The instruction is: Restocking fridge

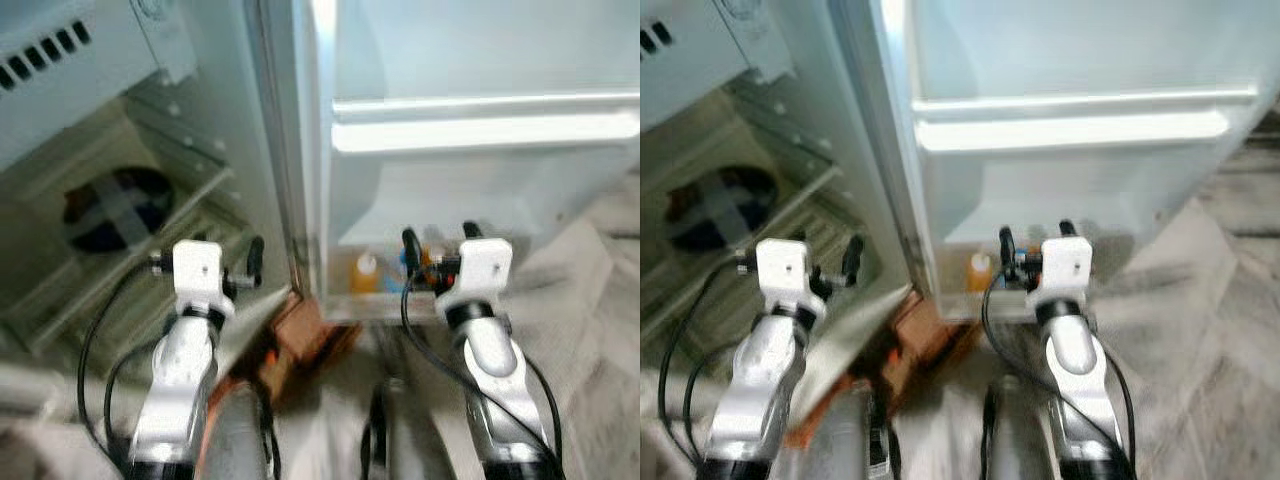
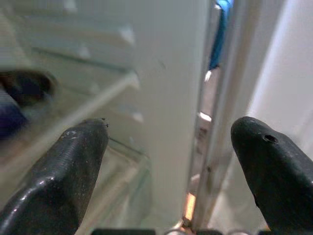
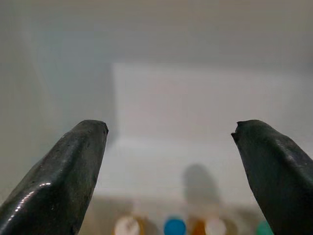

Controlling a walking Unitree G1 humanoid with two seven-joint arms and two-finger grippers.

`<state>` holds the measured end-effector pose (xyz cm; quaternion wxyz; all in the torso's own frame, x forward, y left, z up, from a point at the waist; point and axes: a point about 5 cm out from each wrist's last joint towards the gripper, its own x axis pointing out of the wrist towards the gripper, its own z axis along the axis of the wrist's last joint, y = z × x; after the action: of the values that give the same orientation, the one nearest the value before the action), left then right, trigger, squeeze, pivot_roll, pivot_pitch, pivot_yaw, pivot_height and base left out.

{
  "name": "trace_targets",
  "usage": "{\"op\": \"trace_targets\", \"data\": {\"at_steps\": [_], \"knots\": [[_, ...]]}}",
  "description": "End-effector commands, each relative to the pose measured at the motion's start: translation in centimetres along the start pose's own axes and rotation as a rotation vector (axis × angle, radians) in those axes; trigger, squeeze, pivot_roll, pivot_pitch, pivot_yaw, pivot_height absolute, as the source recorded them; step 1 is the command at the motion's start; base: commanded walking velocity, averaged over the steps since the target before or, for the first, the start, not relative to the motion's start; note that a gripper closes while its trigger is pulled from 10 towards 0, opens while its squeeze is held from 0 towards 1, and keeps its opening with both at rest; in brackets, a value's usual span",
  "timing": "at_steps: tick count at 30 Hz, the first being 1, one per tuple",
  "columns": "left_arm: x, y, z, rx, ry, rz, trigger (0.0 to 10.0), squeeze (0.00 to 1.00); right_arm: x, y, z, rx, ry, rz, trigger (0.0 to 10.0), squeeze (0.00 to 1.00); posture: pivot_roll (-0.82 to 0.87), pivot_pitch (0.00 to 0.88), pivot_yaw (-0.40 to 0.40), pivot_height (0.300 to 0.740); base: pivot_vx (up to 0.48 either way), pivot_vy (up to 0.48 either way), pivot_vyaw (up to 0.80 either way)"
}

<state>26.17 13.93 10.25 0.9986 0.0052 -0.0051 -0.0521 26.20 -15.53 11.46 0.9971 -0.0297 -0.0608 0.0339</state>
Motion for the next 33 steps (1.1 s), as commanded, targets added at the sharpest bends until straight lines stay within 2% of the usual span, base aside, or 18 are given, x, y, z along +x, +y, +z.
{"op": "trace_targets", "data": {"at_steps": [1, 17, 21, 29, 33], "knots": [[-0.1, 0.1, -0.3, 0.006, 0.014, 0.01, 10.0, 0.0, -0.1, -0.2, 0.2, 0.0, 0.0, -0.013, 10.0, 0.0, 0.01, 0.103, 0.018, 0.74, 0.0, 0.0, 0.0], [0.1, -0.1, -0.6, 0.031, 0.047, 0.031, 10.0, 0.0, -0.6, 0.3, -1.3, 0.021, 0.086, 0.007, 10.0, 0.0, 0.01, 0.104, 0.019, 0.74, 0.0, 0.0, 0.0], [0.3, -0.2, -0.7, 0.066, 0.057, 0.045, 10.0, 0.0, -0.6, 0.3, -1.5, 0.03, 0.09, 0.007, 10.0, 0.0, 0.01, 0.1, 0.02, 0.74, -0.272, -0.069, 0.0], [0.6, -0.4, -0.8, 0.064, 0.064, 0.041, 10.0, 0.0, -0.2, 0.4, -1.6, 0.022, 0.09, 0.013, 10.0, 0.0, 0.01, 0.094, 0.022, 0.74, -0.383, -0.289, 0.0], [0.7, -0.4, -0.9, 0.067, 0.067, 0.034, 10.0, 0.0, -0.2, 0.5, -1.8, 0.021, 0.098, 0.021, 10.0, 0.0, 0.02, 0.092, 0.023, 0.74, -0.436, 0.0, 0.0]]}}
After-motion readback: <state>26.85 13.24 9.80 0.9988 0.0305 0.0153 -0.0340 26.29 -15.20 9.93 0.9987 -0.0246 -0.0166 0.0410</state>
